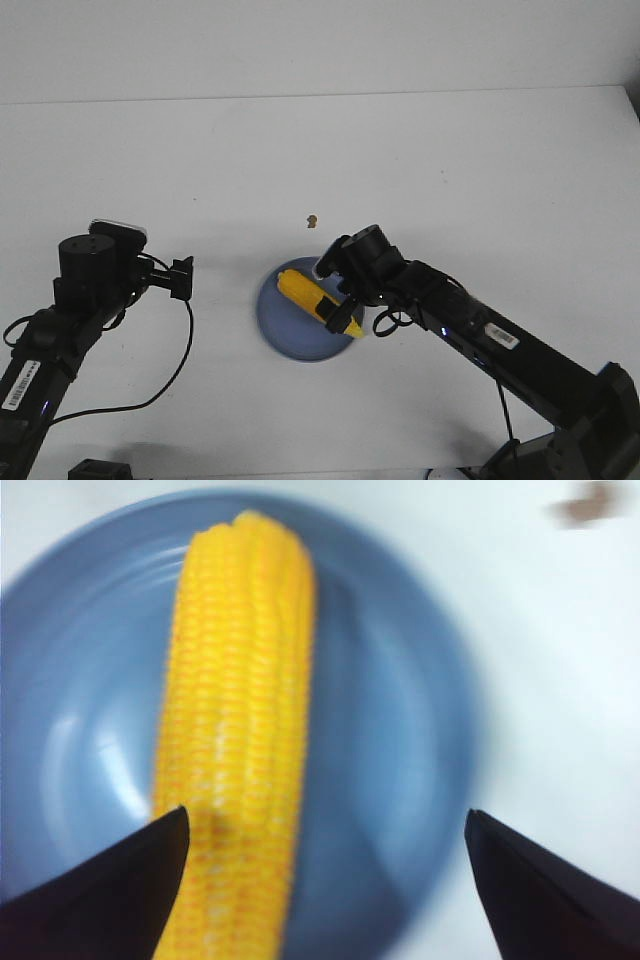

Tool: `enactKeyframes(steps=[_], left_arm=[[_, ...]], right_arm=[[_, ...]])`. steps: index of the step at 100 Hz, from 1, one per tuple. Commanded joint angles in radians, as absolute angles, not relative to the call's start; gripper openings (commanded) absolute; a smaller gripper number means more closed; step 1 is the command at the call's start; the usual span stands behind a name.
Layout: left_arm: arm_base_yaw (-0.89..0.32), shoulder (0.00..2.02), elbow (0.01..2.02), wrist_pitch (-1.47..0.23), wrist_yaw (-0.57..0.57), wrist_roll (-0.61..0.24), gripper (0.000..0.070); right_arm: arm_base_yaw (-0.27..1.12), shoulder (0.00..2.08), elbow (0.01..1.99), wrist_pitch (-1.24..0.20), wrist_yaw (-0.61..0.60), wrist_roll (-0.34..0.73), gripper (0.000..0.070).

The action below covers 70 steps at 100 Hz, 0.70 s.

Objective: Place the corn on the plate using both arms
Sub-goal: 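Carry the corn with the right gripper over the plate and lower it, then open the right gripper to release the corn onto the plate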

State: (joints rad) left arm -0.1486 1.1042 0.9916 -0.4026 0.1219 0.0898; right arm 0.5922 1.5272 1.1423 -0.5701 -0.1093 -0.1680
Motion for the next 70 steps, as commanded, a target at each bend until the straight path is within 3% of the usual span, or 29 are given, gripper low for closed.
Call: enactKeyframes(steps=[1, 44, 70], left_arm=[[-0.15, 1.115, 1.001, -0.403, 0.124, 0.079, 0.0626], [-0.133, 1.103, 1.001, -0.418, 0.124, 0.041, 0.0626], [-0.094, 1.009, 0.991, -0.415, 0.131, 0.009, 0.0625]], right_arm=[[0.575, 1.482, 1.161, -0.551, -0.088, -0.123, 0.0578], [0.31, 1.113, 1.136, -0.509, -0.022, -0.102, 0.0578], [0.105, 0.84, 0.984, -0.477, -0.027, -0.097, 0.0578]])
